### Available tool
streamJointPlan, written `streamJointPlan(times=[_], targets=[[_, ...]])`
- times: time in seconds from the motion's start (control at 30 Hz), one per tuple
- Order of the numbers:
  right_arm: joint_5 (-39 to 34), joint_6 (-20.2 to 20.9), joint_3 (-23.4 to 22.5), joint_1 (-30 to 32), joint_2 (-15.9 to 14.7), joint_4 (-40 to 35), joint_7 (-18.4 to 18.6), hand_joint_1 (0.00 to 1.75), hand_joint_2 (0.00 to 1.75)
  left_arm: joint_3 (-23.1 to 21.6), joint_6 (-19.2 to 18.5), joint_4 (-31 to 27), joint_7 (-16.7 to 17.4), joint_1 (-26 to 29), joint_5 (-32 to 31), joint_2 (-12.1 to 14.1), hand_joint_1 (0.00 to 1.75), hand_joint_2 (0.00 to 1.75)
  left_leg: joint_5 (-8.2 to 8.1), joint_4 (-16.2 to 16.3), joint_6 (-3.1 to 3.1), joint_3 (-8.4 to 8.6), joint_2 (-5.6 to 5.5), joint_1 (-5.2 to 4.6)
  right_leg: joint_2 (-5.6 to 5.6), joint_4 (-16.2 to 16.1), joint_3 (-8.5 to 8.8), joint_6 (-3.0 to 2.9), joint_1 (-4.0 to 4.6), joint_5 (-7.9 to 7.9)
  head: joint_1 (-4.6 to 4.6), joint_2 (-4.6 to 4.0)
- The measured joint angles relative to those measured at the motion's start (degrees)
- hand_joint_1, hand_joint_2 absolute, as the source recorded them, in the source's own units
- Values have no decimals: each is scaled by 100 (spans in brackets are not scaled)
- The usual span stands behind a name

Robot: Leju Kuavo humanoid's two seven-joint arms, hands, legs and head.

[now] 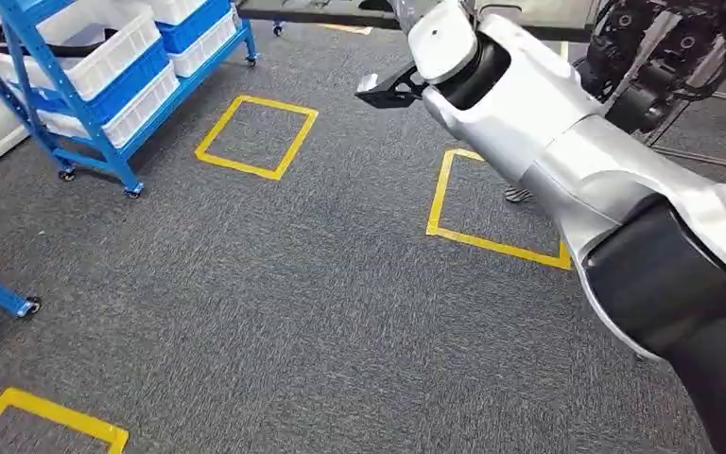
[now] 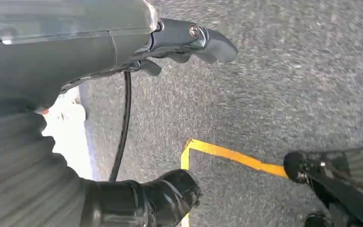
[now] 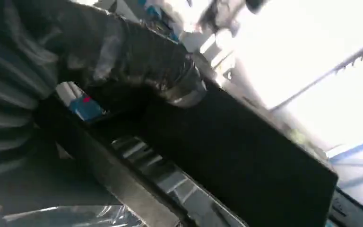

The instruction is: Take the parts from the cabinet and place them on the table.

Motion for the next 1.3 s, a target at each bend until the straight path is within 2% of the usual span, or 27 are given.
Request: streamJointPlan(times=[0.03,0.1,0.13,0.17,0.3,0.33,0.37,0.4,0.47,0.5,0.53,0.6,0.63,0.67,0.7,0.8,0.83,0.87,0.9,0.97,1.03,1.07,1.13,1.17,1.2,1.27,1.3], targets=[[19,13,0,5,-2,0,-7,175,175,-4,2,26,2,-3,0,7,0,175,-13,2,-7,11,74,-4,-9,-148,69,11,-15,127,0,0],[37,17,-2,-1,0,-11,-9,175,175,-9,17,55,2,-3,0,9,0,175,-60,8,-31,65,212,-5,-142,-1087,579,-15,-11,601,0,0],[41,15,-4,-9,0,-17,-9,175,175,-13,20,68,2,-3,0,11,0,175,-89,9,-60,99,270,-6,-344,-1598,870,-50,16,798,2,0],[46,15,-9,-23,6,-30,-9,175,175,-15,22,85,2,-4,0,11,0,175,-122,24,-105,99,329,-46,-569,-1796,994,-81,129,703,0,0],[87,15,-13,-25,42,-48,-48,175,175,-44,79,151,20,-61,0,17,0,175,-156,-9,-196,177,574,-47,-272,-1873,966,-211,168,747,0,0],[105,13,-20,-19,72,-90,-59,175,175,-72,89,168,20,-70,0,31,0,175,-247,58,-221,154,327,0,-219,-1933,1023,-250,95,775,-4,0],[126,11,-24,-36,85,-98,-61,175,175,-90,101,192,17,-64,0,53,0,175,-416,304,-217,51,6,20,-152,-1952,1038,-292,89,783,-2,0],[133,13,-24,-38,103,-98,-61,175,175,-96,103,223,20,-57,4,52,0,175,-625,695,-227,-124,-127,24,-110,-1953,1035,-329,83,780,-9,0],[140,17,-24,-7,147,-98,-66,175,175,-98,114,269,31,-43,4,63,0,175,-951,1561,-261,-568,-210,25,59,-1946,1036,-343,90,773,-6,0],[144,15,-24,6,164,-98,-77,175,175,-101,127,288,33,-41,-6,79,0,175,-956,1772,-271,-708,-211,25,153,-1934,1035,-343,90,773,-7,0],[146,15,-24,15,166,-101,-85,175,175,-105,129,304,20,-43,-4,98,0,175,-816,1718,-277,-727,-211,27,248,-1910,1036,-336,84,766,-7,0],[151,15,-24,11,170,-107,-100,175,175,-116,135,315,9,-45,-4,120,0,175,-247,929,-289,-432,-266,51,428,-1832,1039,-294,54,721,-7,0],[164,20,-24,10,175,-118,-103,175,175,-118,136,323,9,-42,-4,125,0,175,19,427,-307,-225,-438,88,508,-1770,1031,-257,35,686,-7,0],[181,24,-24,7,175,-122,-103,175,175,-120,136,343,9,-36,-4,125,0,175,-94,319,-325,-174,-760,113,572,-1724,983,-221,43,662,-6,0],[197,26,-24,0,177,-124,-103,175,175,-125,136,354,7,-25,-4,125,0,175,-94,229,-306,-150,-785,112,665,-1641,921,-196,40,661,-2,0],[210,35,-31,8,149,-146,-111,175,175,-142,135,365,5,-48,-4,144,0,175,-64,265,-229,-160,-565,44,885,-1705,848,-76,-12,745,-9,0],[216,39,-31,9,142,-146,-111,175,175,-146,135,365,2,-51,-4,142,0,175,-37,214,-186,-145,-500,79,882,-1685,825,-67,-9,737,-11,0],[232,61,-35,-1,120,-149,-109,175,175,-149,135,367,2,-57,-4,144,0,175,-16,179,-128,-121,-391,64,364,-1564,779,-54,50,639,0,0],[245,72,-35,-9,122,-164,-109,175,175,-151,136,367,0,-51,-4,146,0,175,-9,166,-80,-115,-318,41,127,-1252,635,-36,42,439,-9,0],[251,103,-35,-8,127,-186,-111,175,175,-149,138,367,2,-33,-4,155,0,175,-21,166,-59,-117,-167,4,1,-343,207,-19,20,45,-6,0],[260,138,-35,8,120,-186,-116,175,175,-149,138,367,0,-32,-4,166,0,175,-34,169,-43,-114,-9,-20,-4,61,-4,-22,13,-4,-4,0],[262,149,-35,8,118,-186,-125,175,175,-149,138,369,0,-34,-4,168,0,175,-45,169,-41,-105,60,-32,-7,-153,94,-38,14,157,-4,0],[275,181,-35,2,118,-212,-129,175,175,-151,138,374,-7,-44,-4,168,0,175,-82,168,-49,-51,189,-47,-126,-1105,614,-103,54,625,-4,0],[282,188,-35,-3,118,-238,-129,175,175,-153,138,378,-9,-44,-4,168,0,175,-109,162,-58,-11,254,-50,-374,-1640,881,-155,110,739,-4,0],[284,190,-35,-12,120,-247,-129,175,175,-153,153,385,-46,-53,29,166,0,175,-119,143,-76,0,318,-76,-518,-1681,932,-192,201,657,-6,0],[249,203,-35,-29,201,-291,-228,175,175,3,767,470,100,-422,783,352,0,175,-106,112,-125,21,405,-77,-390,-1738,902,-275,231,716,-4,0],[199,293,-35,-17,208,-365,-229,175,175,272,1468,849,415,-764,1620,622,0,175,-82,78,-163,25,415,-74,-368,-1748,902,-311,249,715,2,0]])
